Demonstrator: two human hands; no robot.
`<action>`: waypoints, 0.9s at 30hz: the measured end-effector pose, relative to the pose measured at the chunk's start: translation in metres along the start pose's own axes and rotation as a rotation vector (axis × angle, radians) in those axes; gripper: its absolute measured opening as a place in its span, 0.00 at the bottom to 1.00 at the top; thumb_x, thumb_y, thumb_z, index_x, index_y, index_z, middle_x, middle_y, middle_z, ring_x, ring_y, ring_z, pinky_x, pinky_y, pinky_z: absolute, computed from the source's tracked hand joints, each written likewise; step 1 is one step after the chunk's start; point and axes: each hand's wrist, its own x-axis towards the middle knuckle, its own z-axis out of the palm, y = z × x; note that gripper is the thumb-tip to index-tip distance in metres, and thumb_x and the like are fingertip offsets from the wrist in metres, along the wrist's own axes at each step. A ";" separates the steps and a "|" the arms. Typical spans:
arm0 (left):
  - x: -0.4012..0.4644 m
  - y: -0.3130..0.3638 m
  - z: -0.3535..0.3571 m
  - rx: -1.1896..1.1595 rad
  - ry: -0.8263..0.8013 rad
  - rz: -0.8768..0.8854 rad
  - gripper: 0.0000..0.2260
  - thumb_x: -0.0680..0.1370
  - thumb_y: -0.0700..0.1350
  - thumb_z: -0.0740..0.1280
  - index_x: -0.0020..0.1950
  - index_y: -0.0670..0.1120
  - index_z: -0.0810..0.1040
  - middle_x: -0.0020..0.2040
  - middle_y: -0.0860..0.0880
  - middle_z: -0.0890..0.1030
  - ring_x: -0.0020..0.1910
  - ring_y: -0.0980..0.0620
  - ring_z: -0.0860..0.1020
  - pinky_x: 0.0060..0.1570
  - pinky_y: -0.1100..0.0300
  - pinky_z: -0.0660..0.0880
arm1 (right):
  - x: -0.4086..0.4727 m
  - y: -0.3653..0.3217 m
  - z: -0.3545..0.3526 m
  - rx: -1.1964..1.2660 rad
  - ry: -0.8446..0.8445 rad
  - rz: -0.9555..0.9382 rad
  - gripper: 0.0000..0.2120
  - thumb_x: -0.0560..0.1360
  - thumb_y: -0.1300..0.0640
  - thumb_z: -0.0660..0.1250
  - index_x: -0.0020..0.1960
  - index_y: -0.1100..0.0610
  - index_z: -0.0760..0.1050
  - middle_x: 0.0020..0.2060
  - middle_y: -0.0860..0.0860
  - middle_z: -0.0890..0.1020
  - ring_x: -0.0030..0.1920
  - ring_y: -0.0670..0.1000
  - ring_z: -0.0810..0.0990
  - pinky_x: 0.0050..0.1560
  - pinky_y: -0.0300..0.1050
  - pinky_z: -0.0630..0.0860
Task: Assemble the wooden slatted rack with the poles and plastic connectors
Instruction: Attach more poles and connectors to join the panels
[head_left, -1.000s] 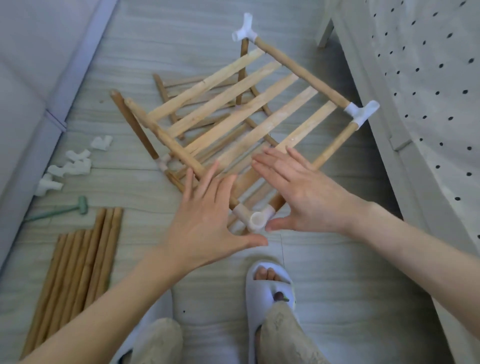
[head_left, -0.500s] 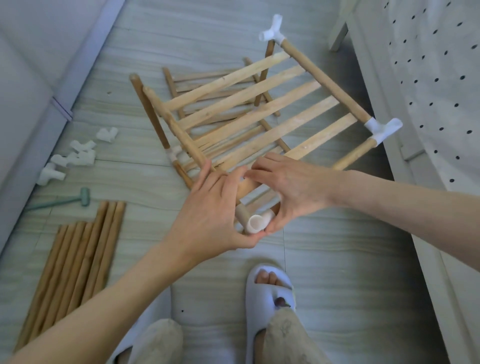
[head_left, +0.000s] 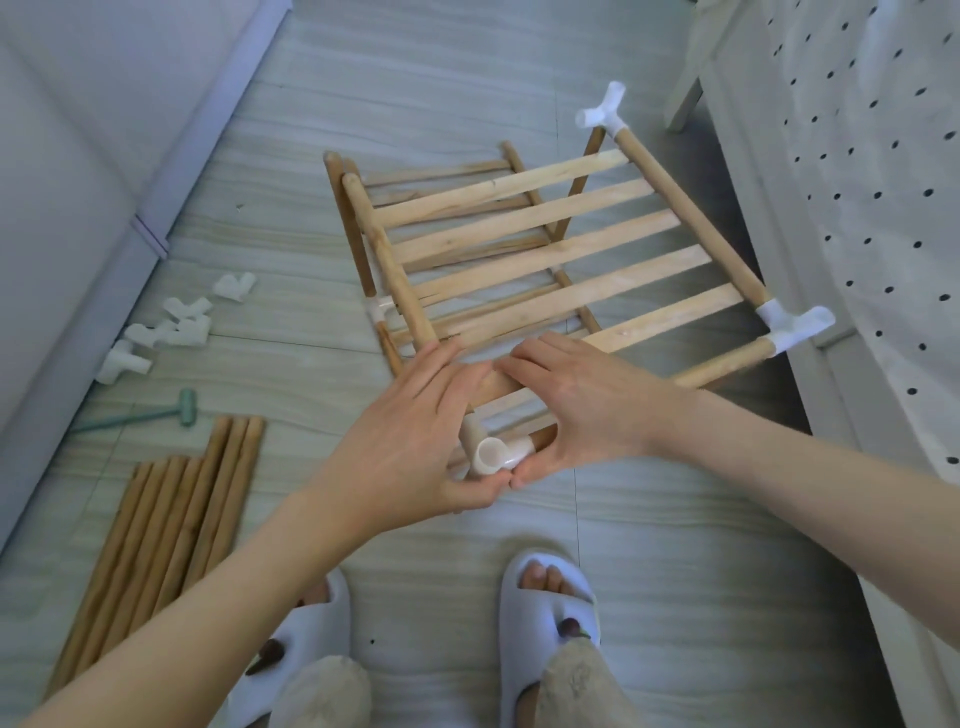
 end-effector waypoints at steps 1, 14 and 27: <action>-0.002 -0.001 0.000 0.002 0.012 -0.008 0.38 0.69 0.66 0.62 0.67 0.38 0.68 0.67 0.44 0.72 0.73 0.46 0.61 0.72 0.54 0.57 | -0.003 -0.001 0.001 0.024 0.003 0.017 0.49 0.60 0.26 0.62 0.70 0.60 0.66 0.60 0.51 0.73 0.59 0.51 0.70 0.64 0.40 0.62; 0.001 0.008 -0.011 0.035 0.014 0.001 0.39 0.67 0.72 0.57 0.66 0.43 0.72 0.59 0.47 0.78 0.62 0.50 0.71 0.62 0.56 0.68 | -0.009 0.001 -0.023 0.047 -0.257 0.096 0.46 0.65 0.43 0.75 0.75 0.52 0.55 0.72 0.47 0.61 0.72 0.49 0.57 0.70 0.41 0.52; 0.013 -0.062 -0.043 0.162 -0.053 -0.310 0.29 0.75 0.45 0.67 0.74 0.48 0.61 0.74 0.41 0.59 0.75 0.40 0.52 0.72 0.40 0.49 | -0.003 -0.023 -0.025 0.081 0.007 0.317 0.31 0.78 0.39 0.52 0.76 0.52 0.54 0.76 0.50 0.53 0.75 0.53 0.55 0.72 0.53 0.59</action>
